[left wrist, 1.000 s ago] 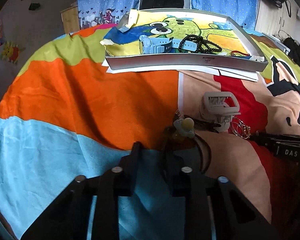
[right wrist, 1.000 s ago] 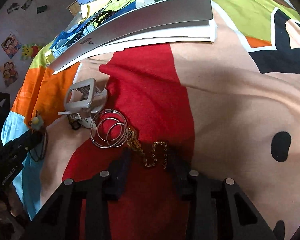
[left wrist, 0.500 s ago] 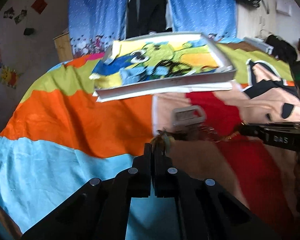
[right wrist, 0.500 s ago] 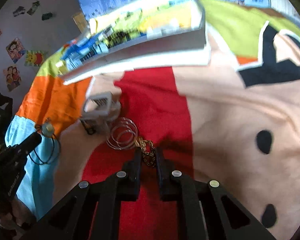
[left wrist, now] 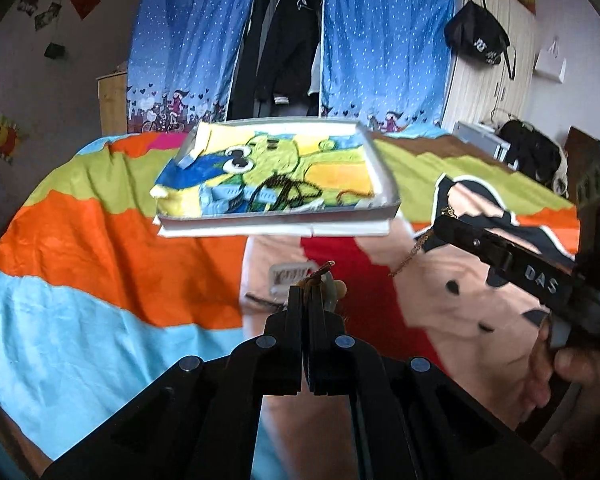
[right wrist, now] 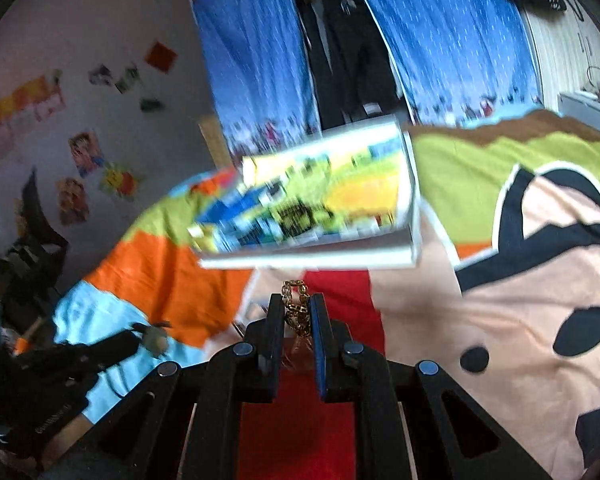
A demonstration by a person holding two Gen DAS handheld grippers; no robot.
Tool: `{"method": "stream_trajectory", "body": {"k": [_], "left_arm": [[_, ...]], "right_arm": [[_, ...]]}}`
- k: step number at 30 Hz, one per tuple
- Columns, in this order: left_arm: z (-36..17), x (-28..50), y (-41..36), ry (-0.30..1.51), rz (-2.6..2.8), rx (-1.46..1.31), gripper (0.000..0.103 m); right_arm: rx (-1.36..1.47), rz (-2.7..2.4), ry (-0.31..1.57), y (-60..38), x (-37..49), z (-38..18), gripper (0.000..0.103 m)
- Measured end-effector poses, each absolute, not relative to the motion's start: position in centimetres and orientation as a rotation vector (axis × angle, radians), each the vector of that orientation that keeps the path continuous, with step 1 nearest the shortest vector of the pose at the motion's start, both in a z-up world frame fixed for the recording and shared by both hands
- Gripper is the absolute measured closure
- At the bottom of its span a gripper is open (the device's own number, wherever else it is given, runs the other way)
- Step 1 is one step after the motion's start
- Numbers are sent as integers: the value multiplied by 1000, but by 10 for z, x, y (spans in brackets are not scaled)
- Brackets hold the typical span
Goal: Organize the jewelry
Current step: 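Carry the gold chain and pendant over the tray and open both tools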
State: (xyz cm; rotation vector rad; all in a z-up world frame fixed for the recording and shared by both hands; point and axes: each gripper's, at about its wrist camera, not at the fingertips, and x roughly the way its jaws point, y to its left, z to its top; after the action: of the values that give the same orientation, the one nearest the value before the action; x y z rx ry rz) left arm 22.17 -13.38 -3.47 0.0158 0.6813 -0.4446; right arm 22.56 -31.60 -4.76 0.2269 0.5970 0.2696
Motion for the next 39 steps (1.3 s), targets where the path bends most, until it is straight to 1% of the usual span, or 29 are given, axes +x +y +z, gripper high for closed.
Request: {"method": "stream_trajectory", "body": {"k": [3, 7, 13, 17, 22, 28, 33, 39], "left_arm": [[-21, 230, -142, 654, -440, 14, 103], [-10, 254, -147, 620, -430, -6, 103], [-2, 322, -154, 587, -421, -40, 103], [-9, 374, -159, 597, -421, -62, 103], [-25, 440, -173, 642, -431, -77, 103], [-59, 485, -190, 740, -447, -93, 103], [-78, 497, -195, 807, -435, -111, 103], [-84, 498, -196, 839, -389, -101, 102]], "right_arm": [[235, 304, 513, -320, 221, -34, 90], [222, 293, 454, -324, 227, -21, 90], [215, 279, 350, -332, 257, 1, 90], [207, 264, 310, -338, 302, 5, 90], [217, 241, 342, -348, 367, -15, 90], [268, 222, 450, -366, 416, -53, 90], [283, 176, 549, -376, 425, -79, 90], [213, 143, 604, -371, 426, -86, 89]]}}
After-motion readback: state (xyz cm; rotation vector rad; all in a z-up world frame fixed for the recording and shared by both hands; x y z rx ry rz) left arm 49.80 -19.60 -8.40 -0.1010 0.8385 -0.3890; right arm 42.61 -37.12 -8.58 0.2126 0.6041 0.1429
